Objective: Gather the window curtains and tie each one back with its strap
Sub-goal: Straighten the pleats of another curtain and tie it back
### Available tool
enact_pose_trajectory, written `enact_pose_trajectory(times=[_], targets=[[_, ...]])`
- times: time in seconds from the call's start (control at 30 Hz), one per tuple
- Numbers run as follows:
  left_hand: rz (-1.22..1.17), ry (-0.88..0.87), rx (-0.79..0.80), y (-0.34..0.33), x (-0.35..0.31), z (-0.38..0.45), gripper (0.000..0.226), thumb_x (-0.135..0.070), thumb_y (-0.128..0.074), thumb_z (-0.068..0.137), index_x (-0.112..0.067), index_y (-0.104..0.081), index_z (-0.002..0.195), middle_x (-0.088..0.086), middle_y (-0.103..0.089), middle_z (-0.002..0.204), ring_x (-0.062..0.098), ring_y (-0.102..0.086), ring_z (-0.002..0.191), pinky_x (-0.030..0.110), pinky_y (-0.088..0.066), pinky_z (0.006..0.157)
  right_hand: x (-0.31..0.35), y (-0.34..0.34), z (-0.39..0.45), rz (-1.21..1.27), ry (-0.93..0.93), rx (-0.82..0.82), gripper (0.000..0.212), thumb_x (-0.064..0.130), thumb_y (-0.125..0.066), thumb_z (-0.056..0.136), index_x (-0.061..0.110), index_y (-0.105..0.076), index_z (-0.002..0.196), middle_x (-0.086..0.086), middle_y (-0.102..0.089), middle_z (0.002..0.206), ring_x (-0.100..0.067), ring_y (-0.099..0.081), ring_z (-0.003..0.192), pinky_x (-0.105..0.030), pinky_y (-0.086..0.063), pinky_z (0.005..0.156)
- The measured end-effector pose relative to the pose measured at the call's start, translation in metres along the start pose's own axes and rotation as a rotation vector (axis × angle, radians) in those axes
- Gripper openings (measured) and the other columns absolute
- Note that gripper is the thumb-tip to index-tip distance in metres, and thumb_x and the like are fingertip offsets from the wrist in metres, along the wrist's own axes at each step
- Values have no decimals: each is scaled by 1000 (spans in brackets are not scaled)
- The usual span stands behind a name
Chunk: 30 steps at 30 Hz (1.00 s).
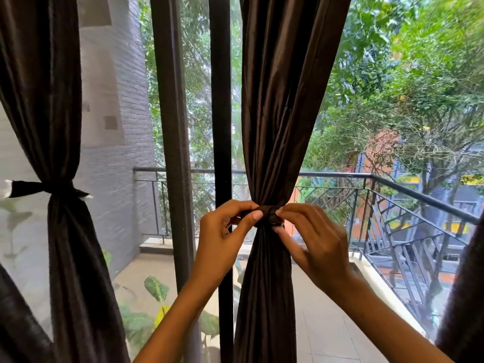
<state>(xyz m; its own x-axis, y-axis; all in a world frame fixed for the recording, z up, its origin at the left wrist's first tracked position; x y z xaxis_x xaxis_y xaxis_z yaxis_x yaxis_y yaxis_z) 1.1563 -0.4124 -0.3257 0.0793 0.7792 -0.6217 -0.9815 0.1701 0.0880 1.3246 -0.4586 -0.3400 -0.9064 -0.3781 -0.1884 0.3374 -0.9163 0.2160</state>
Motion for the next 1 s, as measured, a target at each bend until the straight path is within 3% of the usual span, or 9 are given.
enact_pose_trajectory(times=[0.13, 0.27, 0.4, 0.53, 0.6, 0.7, 0.8, 0.9, 1.0], targets=[[22, -35, -10, 1, -4, -4, 11, -18, -73, 81, -16, -73, 91, -7, -71, 87, 10, -67, 84, 19, -51, 73, 5, 4, 7, 26, -56, -34, 26, 11, -72, 80, 9, -63, 105, -5, -68, 99, -17, -58, 94, -28, -41, 84], [-16, -8, -95, -1, -6, -10, 14, -9, -72, 79, -12, -68, 92, -6, -70, 83, 9, -67, 83, 19, -51, 72, 11, 1, 9, 29, -65, -62, 23, 11, -66, 82, 15, -52, 99, -2, -67, 87, -12, -52, 85, -26, -31, 81], [-94, 52, -140, -3, -7, -12, 9, -8, -72, 78, -7, -70, 87, -1, -72, 80, 12, -69, 81, 17, -51, 72, 9, 1, 4, 17, 30, -38, 10, 10, -61, 89, 11, -62, 99, -7, -67, 83, -18, -52, 83, -30, -36, 78], [-222, 163, -126, 0, -7, -8, 13, -16, -72, 71, -12, -73, 83, 5, -74, 80, 17, -71, 79, 21, -54, 71, 2, 2, -5, -48, 145, 31, 22, 19, -69, 88, 6, -71, 105, -7, -72, 99, -24, -63, 88, -37, -46, 74], [-251, 215, -94, 2, -7, -6, 14, -16, -73, 70, -13, -74, 84, 4, -75, 79, 17, -71, 78, 21, -54, 70, 1, 3, -5, -40, 113, 44, 27, 25, -75, 82, 7, -72, 102, -6, -72, 99, -23, -64, 89, -36, -48, 76], [-305, 315, -28, 4, -5, -4, 15, -4, -70, 76, -8, -74, 90, 5, -75, 83, 15, -71, 79, 19, -54, 71, 1, 6, 1, -2, 45, -6, 9, 11, -72, 83, 4, -73, 88, -7, -73, 86, -25, -67, 79, -36, -49, 70], [-367, 386, 7, 8, -3, -2, 17, 3, -67, 78, -6, -73, 90, 5, -75, 82, 15, -71, 79, 16, -53, 70, 1, 5, 0, 0, 29, -10, 8, 5, -70, 82, 2, -74, 88, -9, -74, 86, -24, -70, 79, -35, -54, 66], [-404, 425, -49, 11, 1, 2, 16, 6, -65, 79, -5, -72, 87, 5, -75, 77, 15, -71, 75, 17, -54, 66, 2, 0, -7, 31, 30, 17, 12, 5, -66, 86, 1, -73, 95, -10, -72, 98, -21, -69, 87, -34, -57, 68], [-327, 395, -126, 13, 5, 6, 15, 6, -65, 80, -7, -72, 84, 3, -74, 73, 15, -71, 73, 18, -55, 65, 8, 2, -5, 73, -32, 45, 15, 11, -59, 90, 5, -73, 93, -7, -65, 94, -18, -64, 75, -33, -55, 55]])
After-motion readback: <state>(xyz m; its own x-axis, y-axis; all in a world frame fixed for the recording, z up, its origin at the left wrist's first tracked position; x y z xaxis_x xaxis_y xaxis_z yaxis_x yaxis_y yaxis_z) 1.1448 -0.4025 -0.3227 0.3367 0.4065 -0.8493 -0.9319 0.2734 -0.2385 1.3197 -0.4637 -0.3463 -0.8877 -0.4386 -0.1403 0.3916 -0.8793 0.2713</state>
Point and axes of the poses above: each hand's wrist, its own z-axis towards the middle knuckle, its own y-axis out of the back of the hand, x = y × z, the point moved 1 cm from there along z, towards the middle knuckle
